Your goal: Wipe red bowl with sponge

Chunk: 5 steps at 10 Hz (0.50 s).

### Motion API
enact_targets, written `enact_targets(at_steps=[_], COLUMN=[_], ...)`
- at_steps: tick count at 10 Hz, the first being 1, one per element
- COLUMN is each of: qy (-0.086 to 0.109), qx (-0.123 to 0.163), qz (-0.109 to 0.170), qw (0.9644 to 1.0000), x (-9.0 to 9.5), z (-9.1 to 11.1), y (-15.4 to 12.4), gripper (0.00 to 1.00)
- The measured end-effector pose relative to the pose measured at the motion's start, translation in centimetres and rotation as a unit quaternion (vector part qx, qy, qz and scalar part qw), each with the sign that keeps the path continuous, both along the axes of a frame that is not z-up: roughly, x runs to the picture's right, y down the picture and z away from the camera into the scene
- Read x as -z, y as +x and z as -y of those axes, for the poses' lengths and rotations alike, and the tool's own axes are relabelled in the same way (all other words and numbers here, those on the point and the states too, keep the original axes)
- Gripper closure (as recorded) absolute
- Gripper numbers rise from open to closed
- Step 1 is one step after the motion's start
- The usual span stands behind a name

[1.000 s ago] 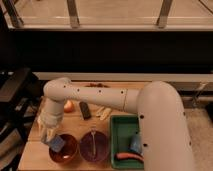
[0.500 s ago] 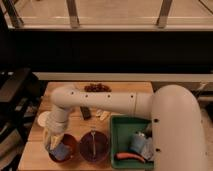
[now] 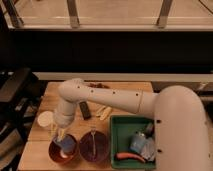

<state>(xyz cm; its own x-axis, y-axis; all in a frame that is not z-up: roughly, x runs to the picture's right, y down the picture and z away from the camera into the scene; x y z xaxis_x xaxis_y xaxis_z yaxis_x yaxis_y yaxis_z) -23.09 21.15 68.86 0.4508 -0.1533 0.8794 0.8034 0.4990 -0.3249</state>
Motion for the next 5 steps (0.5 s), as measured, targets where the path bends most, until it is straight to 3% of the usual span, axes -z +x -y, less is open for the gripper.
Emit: enact_targets(at_steps=[3,5], qy=[0.004,-0.001], qx=[0.015,0.023], qz=[0.032,0.042], qw=[0.9994,0.9988], x=[-0.1,0.5], z=[-0.1,-1.0], y=[-3.2,-3.7], gripper=[1.0,1.0])
